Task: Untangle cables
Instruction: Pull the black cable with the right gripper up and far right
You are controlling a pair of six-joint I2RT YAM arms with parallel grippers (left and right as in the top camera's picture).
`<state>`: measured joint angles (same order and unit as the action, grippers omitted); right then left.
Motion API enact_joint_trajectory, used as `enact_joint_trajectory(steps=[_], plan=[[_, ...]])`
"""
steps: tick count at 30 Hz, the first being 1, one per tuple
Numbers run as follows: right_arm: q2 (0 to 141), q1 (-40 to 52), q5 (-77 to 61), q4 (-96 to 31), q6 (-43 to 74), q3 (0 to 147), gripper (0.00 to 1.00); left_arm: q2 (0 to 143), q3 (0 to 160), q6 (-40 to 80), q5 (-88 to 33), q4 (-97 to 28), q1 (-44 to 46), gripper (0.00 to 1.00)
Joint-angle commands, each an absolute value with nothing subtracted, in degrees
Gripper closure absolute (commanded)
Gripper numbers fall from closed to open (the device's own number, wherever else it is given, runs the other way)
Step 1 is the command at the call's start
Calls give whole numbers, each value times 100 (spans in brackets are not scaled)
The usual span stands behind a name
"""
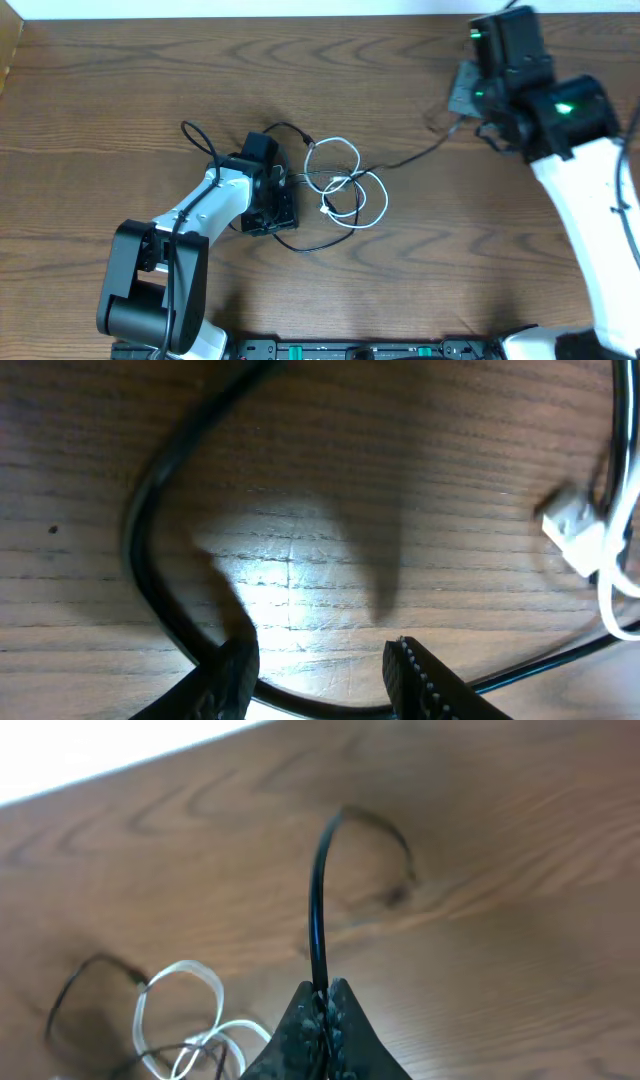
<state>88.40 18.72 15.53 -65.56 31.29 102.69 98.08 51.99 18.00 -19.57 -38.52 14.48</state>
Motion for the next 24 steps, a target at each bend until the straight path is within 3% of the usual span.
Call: enact_joint_trajectory(steps=[1, 12, 22, 24], plan=[[8508, 1529, 1896, -6512, 2965, 10342, 99, 9848, 5061, 1789, -1881, -3868, 1461, 54], [8243, 1275, -257, -5719, 1909, 10339, 99, 9848, 5061, 1789, -1881, -3848, 1461, 54], [8329, 1243, 1125, -6584, 2169, 10335, 99, 9848, 5061, 1787, -1881, -3846, 1461, 54], [8377, 1135, 1302, -6770, 2298, 10315, 94, 9848, 5061, 1787, -1881, -3846, 1461, 54]])
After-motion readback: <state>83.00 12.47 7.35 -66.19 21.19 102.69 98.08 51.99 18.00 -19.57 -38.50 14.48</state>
